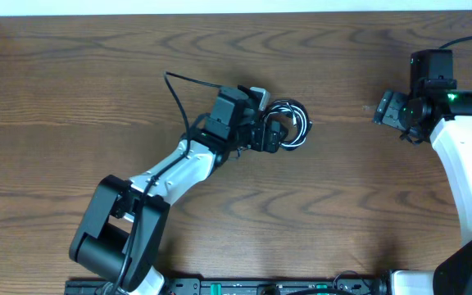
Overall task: Untangle cables
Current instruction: 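Lower the left gripper onto the black-and-white cable coil and grasp it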
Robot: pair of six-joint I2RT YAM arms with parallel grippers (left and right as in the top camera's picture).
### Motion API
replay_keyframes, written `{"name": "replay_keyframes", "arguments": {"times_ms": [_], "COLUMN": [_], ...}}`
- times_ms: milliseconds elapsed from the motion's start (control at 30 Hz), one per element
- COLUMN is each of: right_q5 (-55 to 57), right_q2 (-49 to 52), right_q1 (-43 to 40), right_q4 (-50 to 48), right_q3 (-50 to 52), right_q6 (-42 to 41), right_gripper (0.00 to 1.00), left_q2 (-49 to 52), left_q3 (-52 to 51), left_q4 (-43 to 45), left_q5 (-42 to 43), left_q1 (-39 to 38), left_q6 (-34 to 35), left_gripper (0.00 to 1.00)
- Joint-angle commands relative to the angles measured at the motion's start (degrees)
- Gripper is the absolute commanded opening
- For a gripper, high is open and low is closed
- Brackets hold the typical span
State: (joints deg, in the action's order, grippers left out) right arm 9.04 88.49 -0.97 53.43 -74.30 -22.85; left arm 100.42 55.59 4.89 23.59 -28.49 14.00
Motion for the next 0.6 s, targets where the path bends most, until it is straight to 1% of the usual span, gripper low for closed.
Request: {"name": "replay_keyframes", "arguments": {"times_ms": [0,167,300,433,567], "right_q5": [1.33,1.36,1.36,1.33,1.33], "right_q2": [0.20,0.20,0.20,0.20,0.20], "right_q1": [0.17,0.17,0.17,0.17,0.17], "right_q4": [0.70,2.14,2.75,3.39,3.98], "right_q3": [-0.87,-0.87,-0.87,-0.87,-0.85], "right_q6": [-1.31,-1.29,-1.29,-0.83,-0.85], "right_gripper": [0.87,0.86,0.86,0.86,0.86], "left_q2": [0.85,2.21,2.82,2.84,3.23], "left_q3": [0.52,0.52,0.52,0.52,0.52], "left_q4": [0.63,0.61,0.87,1.16,1.07], "left_q5": [-6.29,-12.66,-20.50,-26.25,-30.45], "left_q1": [-2.05,-5.29,-7.30,-7.87,-7.87], "left_q6": [1.42,2.27,4.83,7.02,7.15], "left_gripper": [0.97,0.96,0.93,0.89,0.88]}}
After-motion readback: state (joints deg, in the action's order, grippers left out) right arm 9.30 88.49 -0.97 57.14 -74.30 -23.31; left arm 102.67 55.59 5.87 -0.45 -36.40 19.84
